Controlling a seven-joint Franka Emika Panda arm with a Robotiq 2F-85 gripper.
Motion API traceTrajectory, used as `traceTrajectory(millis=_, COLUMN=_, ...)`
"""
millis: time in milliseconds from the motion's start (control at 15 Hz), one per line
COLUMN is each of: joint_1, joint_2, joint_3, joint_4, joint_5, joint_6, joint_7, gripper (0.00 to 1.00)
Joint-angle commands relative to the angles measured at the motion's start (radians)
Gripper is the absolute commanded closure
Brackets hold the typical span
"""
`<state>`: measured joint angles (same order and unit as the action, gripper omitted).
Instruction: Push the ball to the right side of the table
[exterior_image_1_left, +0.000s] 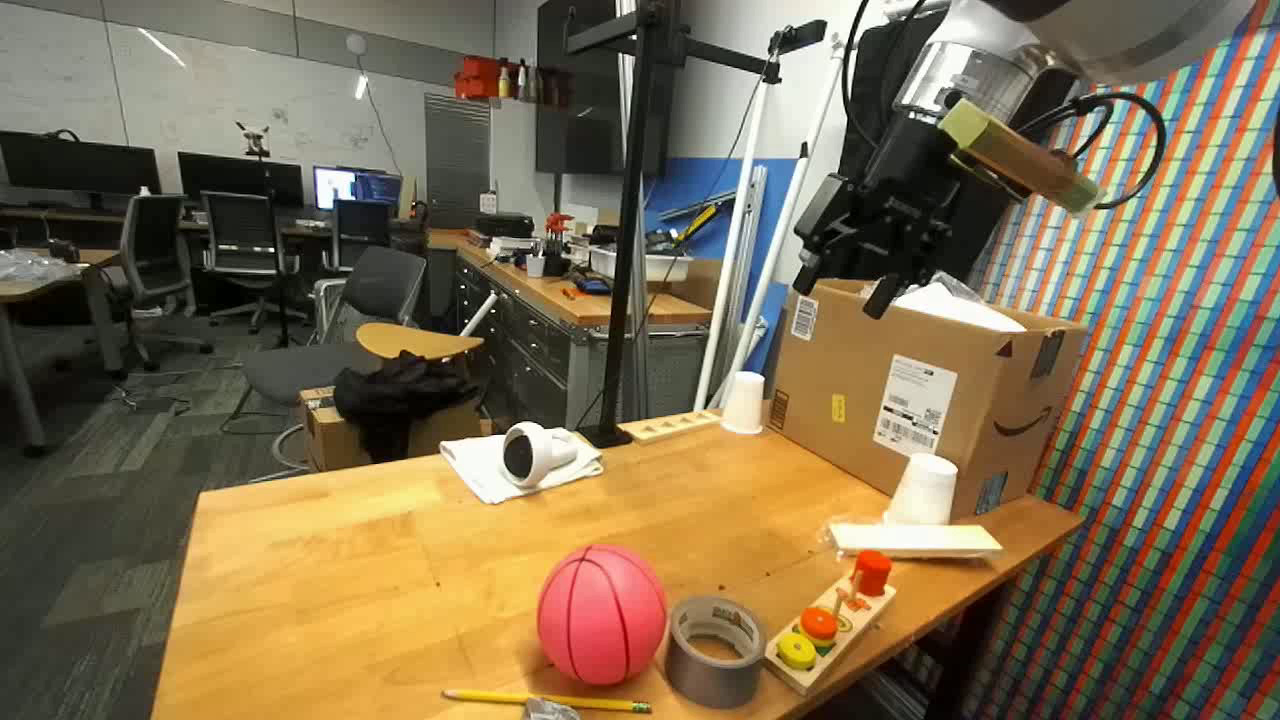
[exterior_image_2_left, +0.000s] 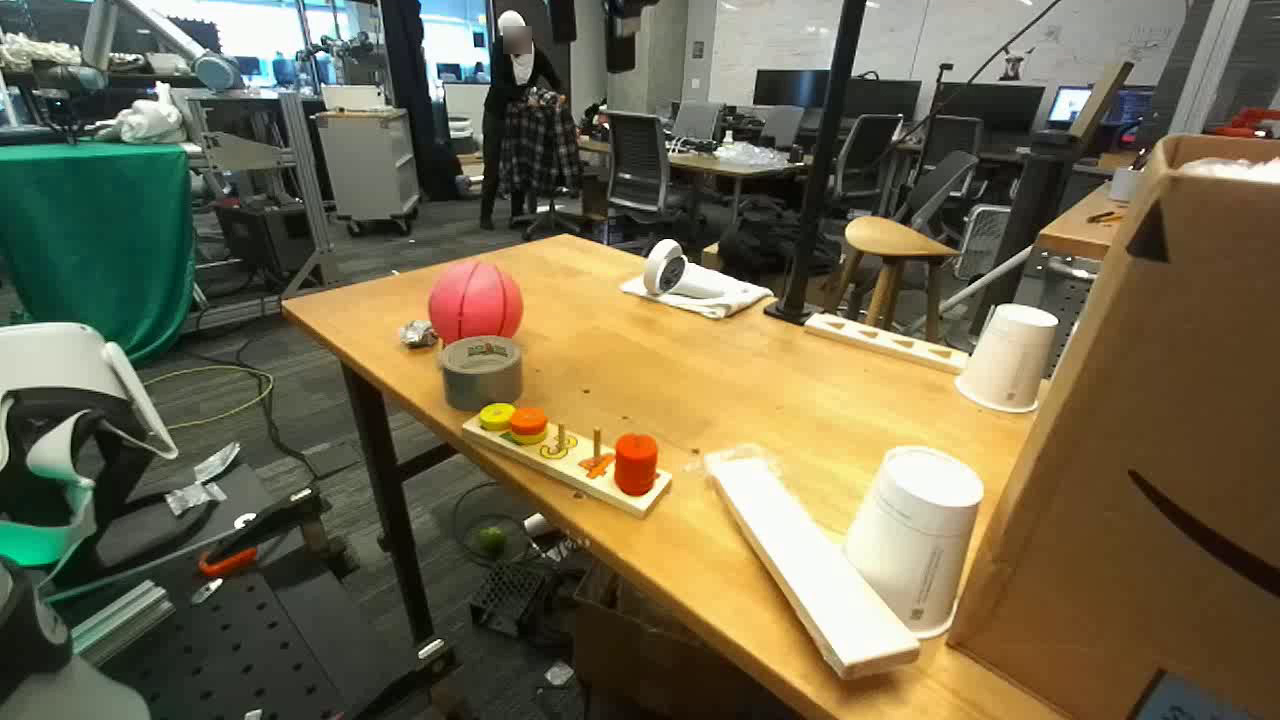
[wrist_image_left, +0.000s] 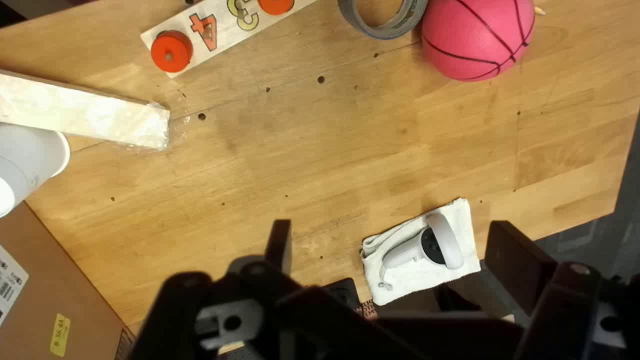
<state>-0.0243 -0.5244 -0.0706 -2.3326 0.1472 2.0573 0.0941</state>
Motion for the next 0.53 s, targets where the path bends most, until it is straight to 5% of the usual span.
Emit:
traceTrajectory(millis=0, joint_1=-0.011, joint_2=0.001, joint_3=0.008, joint_4=0.006, joint_5=0.005, joint_6=0.0, joint_7=-0.005, gripper=0.0)
traceTrajectory(millis=467, joint_1=-0.011, joint_2=-0.01, joint_3=0.008, joint_4=0.021, joint_5=0.005, joint_6=0.0, joint_7=-0.005, gripper=0.0)
